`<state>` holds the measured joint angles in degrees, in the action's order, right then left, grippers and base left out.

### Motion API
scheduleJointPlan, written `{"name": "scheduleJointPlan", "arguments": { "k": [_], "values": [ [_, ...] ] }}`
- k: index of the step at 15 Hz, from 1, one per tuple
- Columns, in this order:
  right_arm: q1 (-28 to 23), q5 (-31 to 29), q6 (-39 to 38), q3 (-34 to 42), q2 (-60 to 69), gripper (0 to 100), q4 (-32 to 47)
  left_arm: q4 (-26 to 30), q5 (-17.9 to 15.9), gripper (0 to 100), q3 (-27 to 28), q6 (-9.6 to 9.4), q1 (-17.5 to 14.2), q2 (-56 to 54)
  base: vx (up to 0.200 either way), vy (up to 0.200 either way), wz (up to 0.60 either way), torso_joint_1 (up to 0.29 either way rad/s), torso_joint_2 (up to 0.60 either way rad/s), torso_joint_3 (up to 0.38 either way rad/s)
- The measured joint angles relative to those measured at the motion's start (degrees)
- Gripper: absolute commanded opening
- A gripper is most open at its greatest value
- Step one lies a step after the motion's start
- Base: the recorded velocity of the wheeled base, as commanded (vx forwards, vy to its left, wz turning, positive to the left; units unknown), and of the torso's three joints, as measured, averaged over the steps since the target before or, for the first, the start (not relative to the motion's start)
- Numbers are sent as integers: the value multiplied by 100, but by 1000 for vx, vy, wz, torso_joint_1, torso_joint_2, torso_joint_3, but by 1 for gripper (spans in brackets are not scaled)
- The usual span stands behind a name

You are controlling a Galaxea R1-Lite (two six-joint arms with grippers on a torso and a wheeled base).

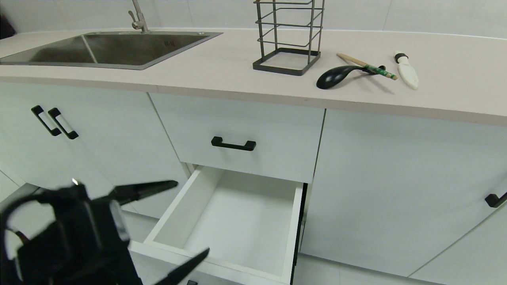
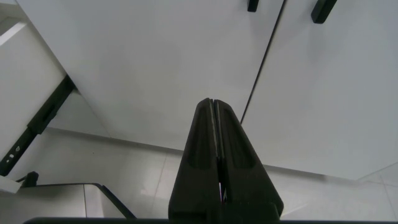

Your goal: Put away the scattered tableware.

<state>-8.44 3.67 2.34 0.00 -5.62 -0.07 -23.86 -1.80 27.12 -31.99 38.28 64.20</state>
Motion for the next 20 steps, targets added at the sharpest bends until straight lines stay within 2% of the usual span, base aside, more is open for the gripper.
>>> {"name": "scheduleJointPlan", "arguments": {
  "k": [2, 3, 4, 5, 6, 8, 10, 13, 16, 17, 19, 20],
  "values": [
    [0, -1, 1, 0, 0, 0, 0, -12, -66, 100, 383, 1236, -798, -119, 0, 0, 0, 0, 0, 0],
    [0, 0, 1, 0, 0, 0, 0, -88, -396, 100, 512, 1702, -1240, -44, 0, 0, 0, 0, 0, 0],
    [0, -1, 0, 0, 0, 0, 0, -204, -824, 100, 551, 1938, -1591, 60, 0, 0, 0, 0, 0, 0],
    [0, 0, 1, 0, 0, 0, 0, -461, -1122, 100, 474, 2038, -1858, 168, 0, 0, 0, 0, 0, 0],
    [0, 0, 1, 0, 0, 0, 0, -808, -1280, 100, 204, 2071, -1992, 204, 0, 0, 0, 0, 0, 0],
    [0, 0, 1, 0, 0, 0, 0, -1462, -1546, 100, -712, 2077, -2111, -56, 0, 0, 0, 0, 0, 0],
    [0, -4, 1, 0, 0, 0, 0, -1596, -1688, 100, -1246, 2066, -2213, -822, 0, 0, 0, 0, 0, 0],
    [0, 0, 1, 0, 0, 0, 0, -1065, -1765, 100, -1566, 2163, -2667, -2395, 0, 0, 0, 0, 0, 0],
    [0, 0, 6, 0, 0, 0, 0, 155, -1724, 100, -1781, 2200, -3078, -4047, 0, 0, 0, 0, 0, 0],
    [0, 0, 9, 0, 0, 0, 0, 631, -1645, 100, -1888, 2200, -3163, -4587, 0, 0, 0, 0, 0, 0],
    [0, 0, 6, 0, 0, 0, 0, 906, -1398, 100, -2349, 2183, -3362, -5342, 0, 0, 0, 0, 0, 0],
    [0, 0, 6, 0, 0, 0, 0, 1317, -1281, 100, -2520, 2200, -3487, -5602, 0, 0, 0, 0, 0, 0]
  ]
}}
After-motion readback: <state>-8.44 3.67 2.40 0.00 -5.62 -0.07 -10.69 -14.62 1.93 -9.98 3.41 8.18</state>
